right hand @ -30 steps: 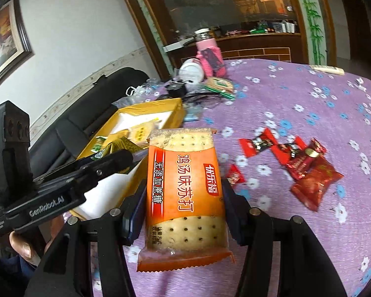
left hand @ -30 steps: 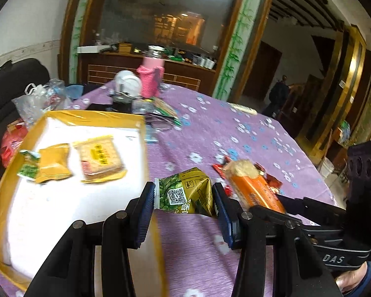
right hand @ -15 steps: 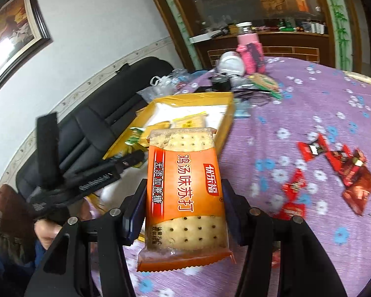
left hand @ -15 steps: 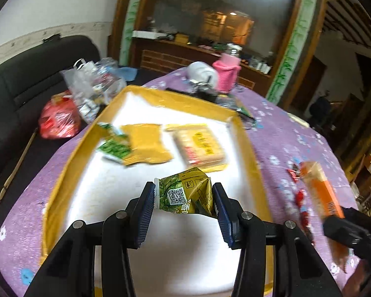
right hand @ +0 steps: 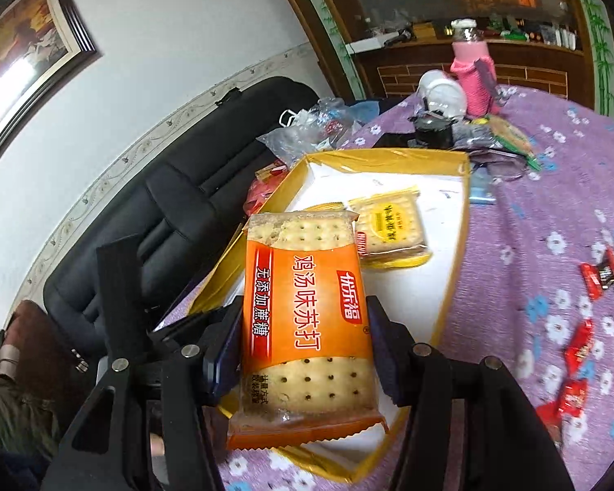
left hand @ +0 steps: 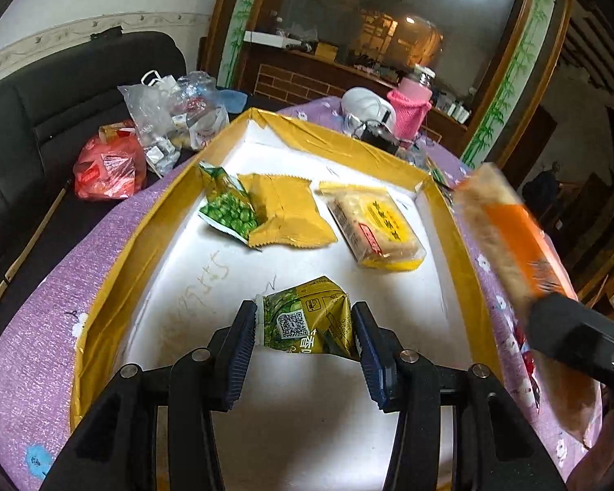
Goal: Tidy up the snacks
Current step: 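Carry the green packet and orange cracker pack over the white tray with both grippers, then lower and release both packets into the white tray with both grippers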
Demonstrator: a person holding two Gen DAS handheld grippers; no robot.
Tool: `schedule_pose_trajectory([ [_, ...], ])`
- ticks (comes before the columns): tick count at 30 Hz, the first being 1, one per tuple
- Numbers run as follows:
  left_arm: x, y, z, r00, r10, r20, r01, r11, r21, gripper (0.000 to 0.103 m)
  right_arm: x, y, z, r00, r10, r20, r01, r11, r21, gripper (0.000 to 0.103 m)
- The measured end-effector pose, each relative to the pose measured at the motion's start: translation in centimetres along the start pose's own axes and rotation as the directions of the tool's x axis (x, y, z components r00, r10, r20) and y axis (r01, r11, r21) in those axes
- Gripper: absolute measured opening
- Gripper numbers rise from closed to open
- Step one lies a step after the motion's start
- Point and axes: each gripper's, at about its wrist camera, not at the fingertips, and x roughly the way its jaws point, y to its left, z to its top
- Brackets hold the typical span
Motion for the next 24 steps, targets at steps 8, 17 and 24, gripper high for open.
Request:
schedule_pose_trajectory([
  [8, 0.0, 0.2, 0.1, 1.000, 0.013, 0.016, -0.013, 1.000, -0.018, 0.051, 3.3, -0.1, 0.9, 0.998, 0.039, -0.043, -0.037, 0.998, 0.046, 0.056],
  [17, 0.0, 0.5, 0.2, 0.999, 0.038, 0.022, -0.037, 0.999, -0.033, 0.051, 5.1, -1.5, 0.7, 0.997, 0.058, -0.055, -0.052, 0.993, 0.105, 0.055],
  [24, 0.0, 0.6, 0.2, 0.999, 0.050, 0.017, -0.049, 0.998, -0.037, 0.051, 5.8, -2.4, 0.2, 0.995, 0.089, -0.052, -0.081, 0.986, 0.144, 0.055],
])
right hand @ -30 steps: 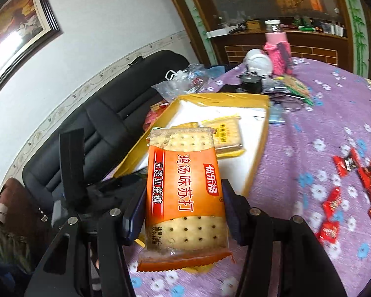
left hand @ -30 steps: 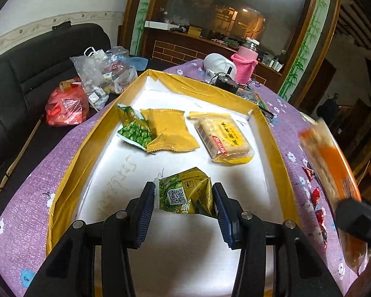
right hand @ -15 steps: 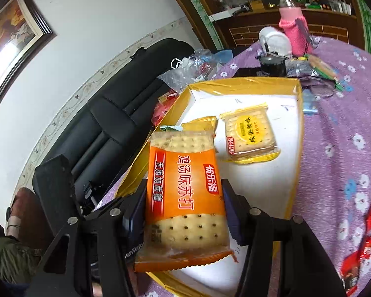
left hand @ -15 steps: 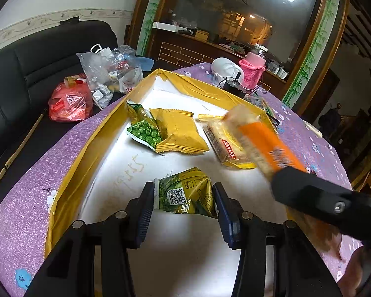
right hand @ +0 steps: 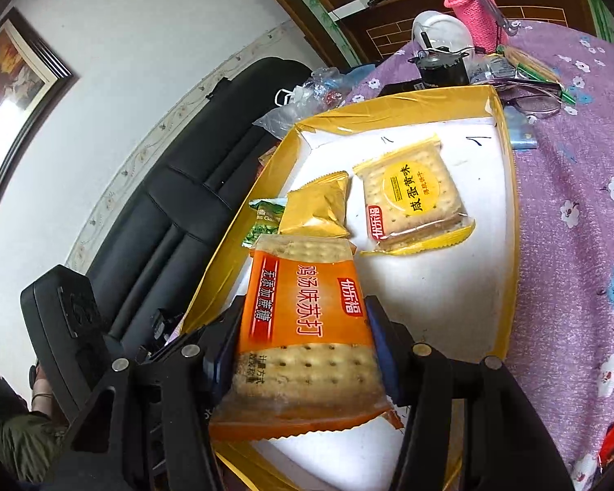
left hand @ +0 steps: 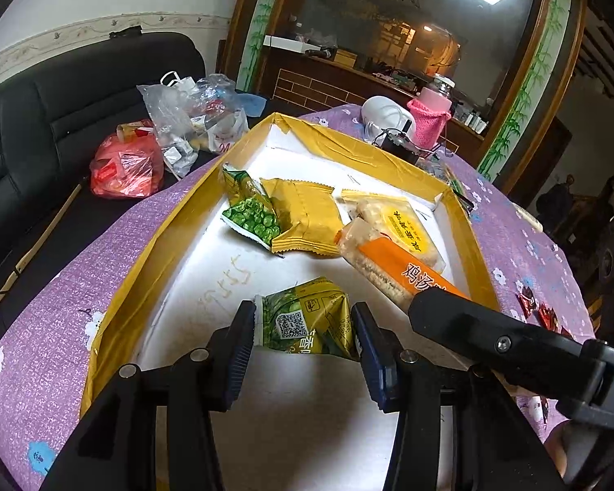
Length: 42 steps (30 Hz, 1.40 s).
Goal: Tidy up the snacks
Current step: 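Lower and release both packets into the white tray with both grippers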
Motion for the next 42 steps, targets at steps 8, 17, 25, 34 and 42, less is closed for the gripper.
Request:
schedule_pose_trajectory([
  [8, 0.0, 0.1, 0.1, 1.000, 0.009, 0.006, -0.009, 1.000, -0.013, 0.055, -0.2, -0.5, 0.1, 0.999, 0.037, 0.028, -0.038, 0.999, 0.039, 0.055],
  [17, -0.7, 0.4, 0.1, 0.998, 0.014, 0.055, -0.012, 1.000, -0.028, 0.066, 0.2, -0.7, 0.3, 0.997, 0.067, 0.027, -0.069, 0.995, 0.071, 0.056],
  [25, -0.9, 0.4, 0.2, 0.997, 0.017, 0.075, -0.015, 0.999, -0.037, 0.066, 0.3, -0.8, 0.3, 0.996, 0.084, 0.034, -0.087, 0.993, 0.079, 0.056],
  [34, -1.3, 0.7, 0.4, 0.995, 0.024, 0.099, -0.019, 0.999, -0.049, 0.066, 0.0, -0.8, 0.3, 0.995, 0.094, 0.043, -0.097, 0.992, 0.081, 0.056],
  [42, -1.8, 1.1, 0.5, 0.991, 0.033, 0.133, -0.024, 0.997, -0.068, 0.069, -1.1, -0.8, 0.5, 0.990, 0.112, 0.084, -0.119, 0.990, 0.080, 0.057],
])
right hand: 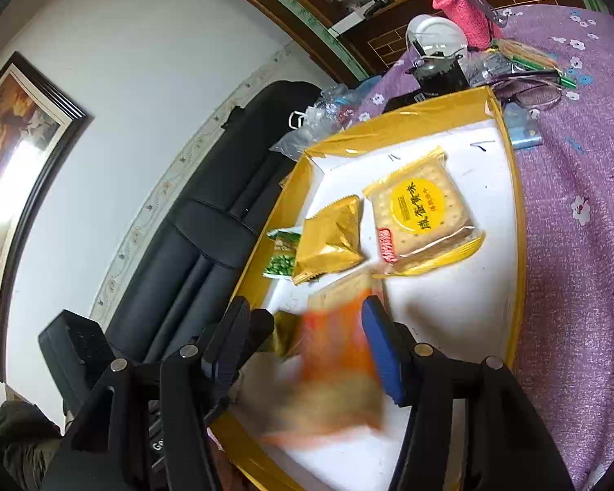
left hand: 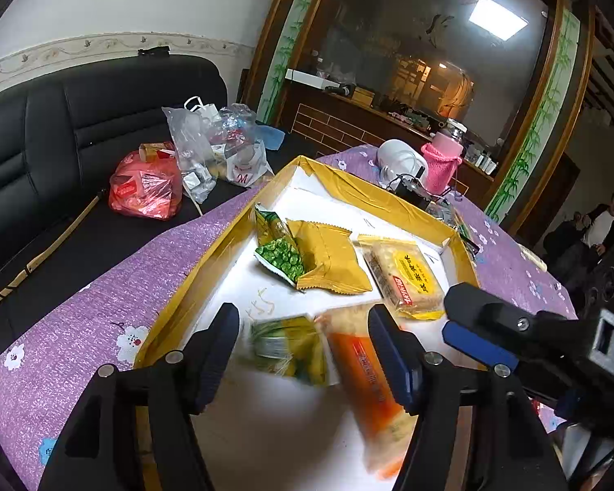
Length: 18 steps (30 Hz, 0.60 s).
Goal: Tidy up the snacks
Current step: 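Lower and release both packets into the white tray with both grippers, then move both grippers back over the red candies on the tablecloth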
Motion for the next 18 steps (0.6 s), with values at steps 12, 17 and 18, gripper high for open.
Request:
schedule_pose_trajectory([
  [12, -0.8, -0.2, 0.0, 0.999, -0.013, 0.046, 0.013, 1.000, 0.007, 0.070, -1.2, 0.2, 0.0, 1.000, 0.001, 0.016, -0.001, 1.000, 0.009, 0.057],
  [17, -1.2, -0.5, -0.1, 0.998, -0.019, 0.066, 0.018, 1.000, 0.022, 0.070, -2.0, 0.4, 0.0, 1.000, 0.002, 0.022, -0.002, 1.000, 0.016, 0.057],
  [18, -1.2, -0.5, -0.1, 0.997, -0.021, 0.068, 0.019, 1.000, 0.024, 0.070, -2.3, 0.4, 0.0, 1.000, 0.001, 0.022, -0.002, 1.000, 0.016, 0.057],
])
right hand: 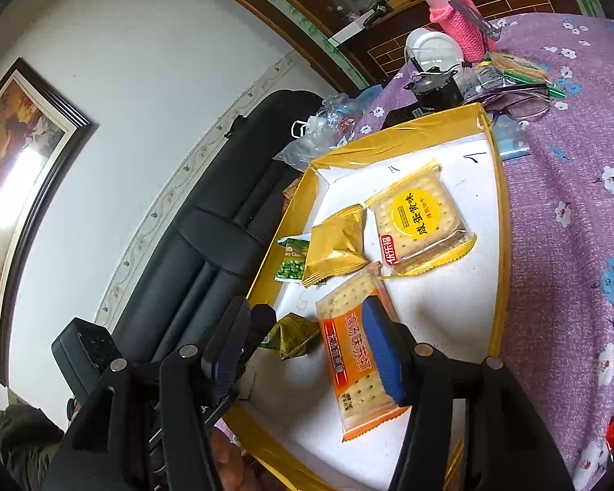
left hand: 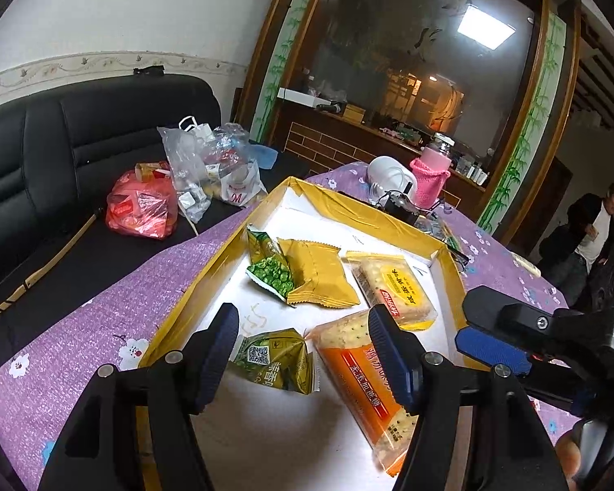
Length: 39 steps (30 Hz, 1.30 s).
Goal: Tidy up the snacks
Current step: 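Move both grippers back over the red candies on the tablecloth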
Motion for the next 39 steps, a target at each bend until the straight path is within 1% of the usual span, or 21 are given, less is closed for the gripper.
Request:
schedule_pose_trajectory([
  [6, -0.1, -0.1, 0.0, 1.000, -0.001, 0.006, 0.001, 1.000, 0.002, 0.070, -1.4, 0.3, -0.1, 1.000, -0.011, 0.009, 0.011, 1.000, -0.008, 0.058],
  [10, -0.7, -0.1, 0.0, 0.999, -0.009, 0.038, 0.009, 1.000, 0.001, 0.070, -2.5, 0.1, -0.1, 1.000, -0.015, 0.022, 0.015, 1.000, -0.004, 0.059],
  [16, -1.1, -0.7, -0.1, 0.998, -0.026, 0.052, 0.025, 0.999, 0.032, 0.072, -4.3, -0.9, -0.2, 0.999, -0.021, 0.040, 0.020, 1.000, 0.011, 0.059],
  [21, -1.1, -1.1, 0.0, 0.999, -0.021, 0.043, 0.019, 0.999, 0.049, 0.072, -6.6, -2.2, -0.2, 0.997, -0.032, 0.071, 0.030, 0.999, 0.030, 0.059],
  [28, -1.3, -2.4, -0.2, 1.000, -0.012, 0.028, 0.009, 0.995, 0.104, 0.072, -9.5, -4.4, 0.3, 0.991, -0.058, 0.117, 0.051, 0.997, 0.063, 0.060],
  [34, -1.7, -3.6, -0.2, 1.000, -0.024, 0.006, 0.023, 0.992, 0.124, 0.072, -11.0, -5.9, 0.2, 0.989, -0.067, 0.133, 0.057, 0.995, 0.077, 0.060],
  [39, -2.2, -5.4, -0.3, 0.999, -0.039, 0.004, 0.038, 0.987, 0.159, 0.075, -12.3, -7.3, 0.0, 0.986, -0.072, 0.148, 0.058, 0.993, 0.100, 0.060],
])
